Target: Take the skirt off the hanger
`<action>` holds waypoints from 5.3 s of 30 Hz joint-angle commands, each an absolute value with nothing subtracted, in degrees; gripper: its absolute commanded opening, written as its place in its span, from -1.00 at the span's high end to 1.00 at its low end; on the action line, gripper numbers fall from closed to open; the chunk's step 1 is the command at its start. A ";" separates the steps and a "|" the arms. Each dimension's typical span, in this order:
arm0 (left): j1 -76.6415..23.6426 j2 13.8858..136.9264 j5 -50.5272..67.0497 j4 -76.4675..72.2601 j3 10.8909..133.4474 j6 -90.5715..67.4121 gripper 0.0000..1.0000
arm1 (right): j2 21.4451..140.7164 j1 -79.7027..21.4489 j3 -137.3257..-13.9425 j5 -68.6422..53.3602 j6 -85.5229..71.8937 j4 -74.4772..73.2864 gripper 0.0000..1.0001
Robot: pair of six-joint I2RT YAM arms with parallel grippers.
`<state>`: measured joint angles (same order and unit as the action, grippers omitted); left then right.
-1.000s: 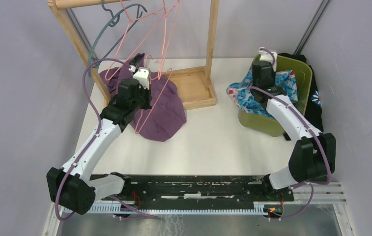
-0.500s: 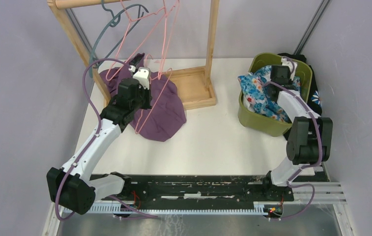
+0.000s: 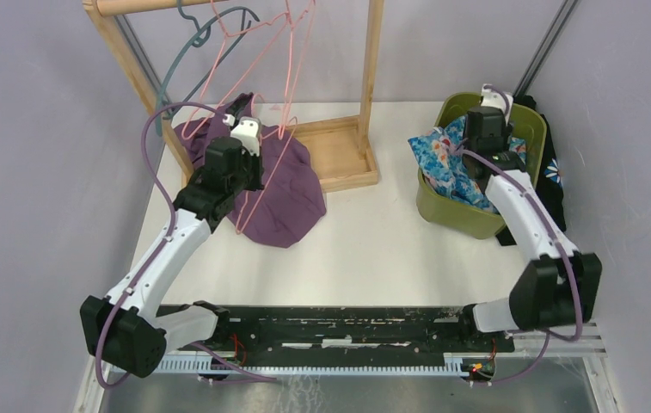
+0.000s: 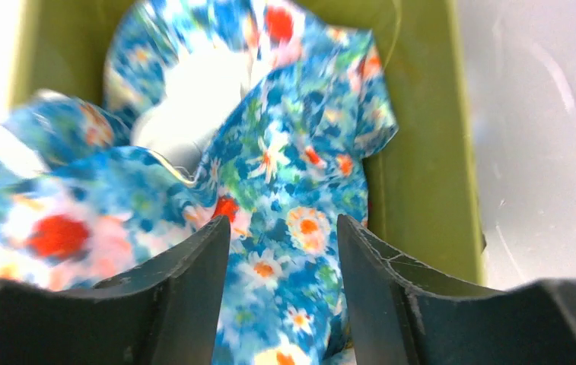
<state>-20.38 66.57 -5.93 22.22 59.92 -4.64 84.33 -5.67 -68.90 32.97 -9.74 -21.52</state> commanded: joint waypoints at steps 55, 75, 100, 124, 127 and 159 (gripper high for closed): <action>-23.50 85.90 -18.65 25.88 109.07 5.97 0.94 | 72.53 -13.58 -75.40 27.38 -8.76 -19.87 -0.32; -23.45 96.68 -17.18 27.45 118.98 5.36 0.94 | 72.36 -13.62 -74.19 27.71 -8.18 -19.87 -0.33; -21.38 103.96 -19.23 28.51 120.76 4.15 0.41 | 72.82 -13.59 -72.40 27.22 -8.26 -19.17 -0.33; -21.43 81.82 -15.64 24.99 100.62 3.16 -0.25 | 72.02 -13.62 -70.35 24.03 -9.58 -19.25 -0.33; -21.44 79.16 -14.77 25.04 96.28 2.37 -0.25 | 72.21 -13.84 -69.69 22.79 -9.81 -19.50 -0.33; -21.46 58.14 -16.72 28.06 68.87 -2.99 -0.24 | 86.91 -39.21 -74.62 16.37 -3.74 -23.22 -0.33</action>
